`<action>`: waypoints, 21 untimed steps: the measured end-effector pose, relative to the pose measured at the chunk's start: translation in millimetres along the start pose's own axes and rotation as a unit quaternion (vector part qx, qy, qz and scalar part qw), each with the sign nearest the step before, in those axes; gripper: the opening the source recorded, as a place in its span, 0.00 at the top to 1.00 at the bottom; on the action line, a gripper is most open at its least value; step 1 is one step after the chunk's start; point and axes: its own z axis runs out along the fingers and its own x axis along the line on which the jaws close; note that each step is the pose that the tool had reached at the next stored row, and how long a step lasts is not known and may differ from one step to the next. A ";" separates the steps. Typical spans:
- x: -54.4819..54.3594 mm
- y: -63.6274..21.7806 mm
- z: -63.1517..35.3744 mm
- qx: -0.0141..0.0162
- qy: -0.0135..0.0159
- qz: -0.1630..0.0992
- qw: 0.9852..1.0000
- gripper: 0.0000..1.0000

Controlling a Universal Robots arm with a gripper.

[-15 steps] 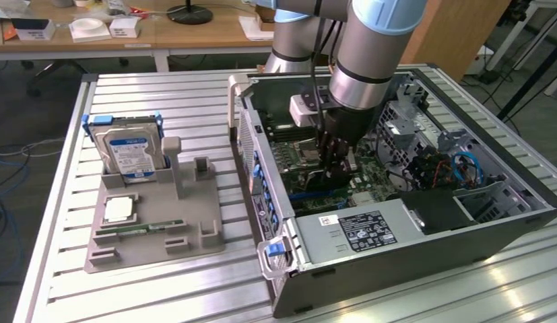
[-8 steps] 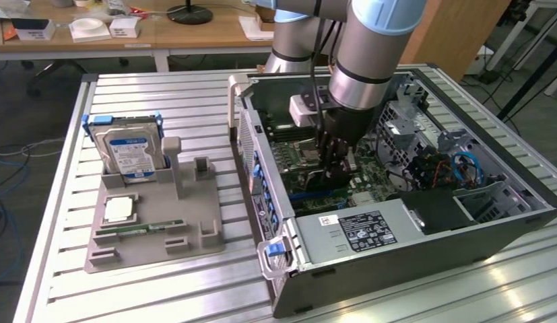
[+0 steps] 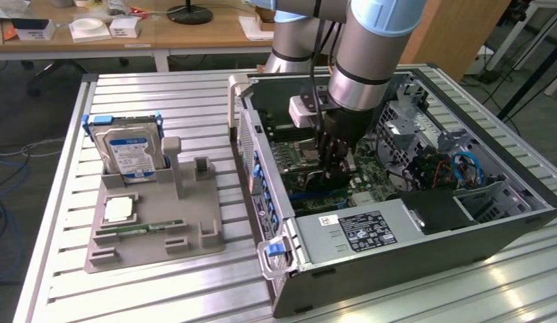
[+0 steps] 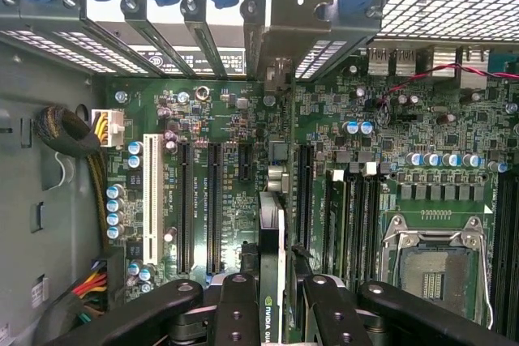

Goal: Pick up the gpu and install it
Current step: 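Insert the gpu into the slot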

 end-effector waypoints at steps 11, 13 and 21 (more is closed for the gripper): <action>0.0 0.4 1.6 0.000 0.000 0.000 1.000 0.74; 0.1 0.4 1.6 0.000 0.000 0.000 1.000 0.74; 0.0 0.4 1.7 0.000 0.000 0.000 1.000 0.74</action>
